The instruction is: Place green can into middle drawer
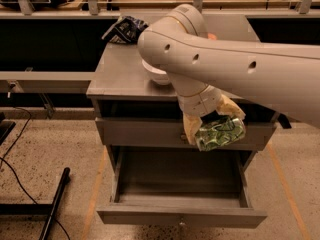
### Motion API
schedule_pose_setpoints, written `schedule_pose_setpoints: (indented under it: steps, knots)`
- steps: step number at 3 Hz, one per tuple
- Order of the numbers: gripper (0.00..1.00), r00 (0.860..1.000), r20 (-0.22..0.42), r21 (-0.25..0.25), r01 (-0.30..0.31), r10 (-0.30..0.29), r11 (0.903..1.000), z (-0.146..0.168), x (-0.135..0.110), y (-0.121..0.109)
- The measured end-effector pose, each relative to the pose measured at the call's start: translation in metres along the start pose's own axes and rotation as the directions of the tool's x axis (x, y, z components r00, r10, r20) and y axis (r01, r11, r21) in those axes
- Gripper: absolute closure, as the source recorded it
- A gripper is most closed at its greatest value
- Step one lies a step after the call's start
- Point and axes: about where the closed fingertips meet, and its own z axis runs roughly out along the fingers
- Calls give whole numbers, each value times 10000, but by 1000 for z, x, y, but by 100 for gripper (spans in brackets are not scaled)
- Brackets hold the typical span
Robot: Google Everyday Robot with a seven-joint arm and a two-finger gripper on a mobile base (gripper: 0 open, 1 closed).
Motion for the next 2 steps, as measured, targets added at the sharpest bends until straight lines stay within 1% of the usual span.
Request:
schedule_pose_setpoints:
  steps: [1, 2]
  knots:
    - [100, 9951, 286, -185, -942, 947, 9954, 2, -7, 3]
    - [100, 9941, 300, -1308, -994, 1042, 9864, 24, -10, 2]
